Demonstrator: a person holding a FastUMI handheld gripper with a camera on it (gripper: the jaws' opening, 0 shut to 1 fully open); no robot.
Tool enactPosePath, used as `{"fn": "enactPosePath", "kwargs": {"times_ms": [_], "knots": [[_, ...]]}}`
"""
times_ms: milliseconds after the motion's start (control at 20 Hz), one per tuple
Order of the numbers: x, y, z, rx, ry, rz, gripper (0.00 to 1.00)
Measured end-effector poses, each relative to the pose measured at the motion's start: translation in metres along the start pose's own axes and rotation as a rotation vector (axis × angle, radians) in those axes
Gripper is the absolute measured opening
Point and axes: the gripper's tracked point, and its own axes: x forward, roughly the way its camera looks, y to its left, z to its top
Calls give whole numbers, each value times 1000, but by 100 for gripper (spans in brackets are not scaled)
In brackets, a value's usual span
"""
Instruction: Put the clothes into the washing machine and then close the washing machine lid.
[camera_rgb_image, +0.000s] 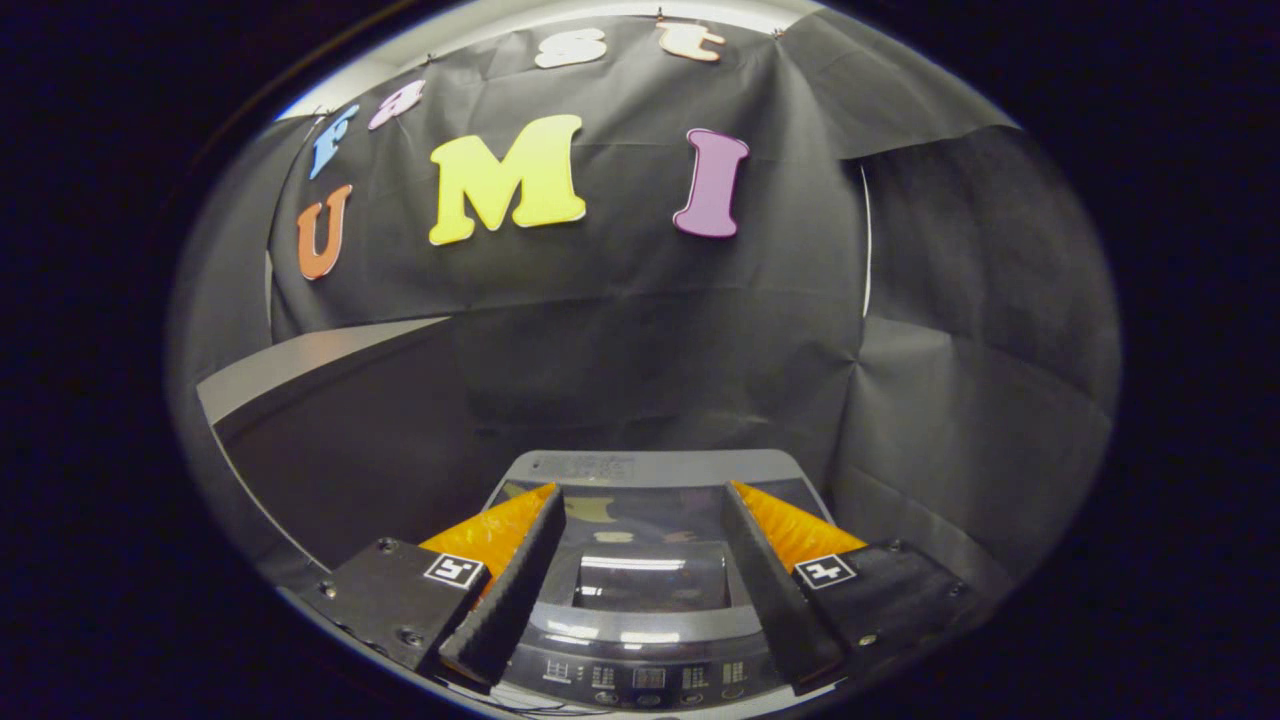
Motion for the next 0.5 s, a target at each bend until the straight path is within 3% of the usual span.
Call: {"fn": "enactPosePath", "kwargs": {"times_ms": [150, 200, 500], "knots": [[-21, 3, 5, 9, 8, 6, 98], [-33, 5, -14, 8, 18, 6, 98], [-160, 13, -68, 43, 25, -62, 98]]}}
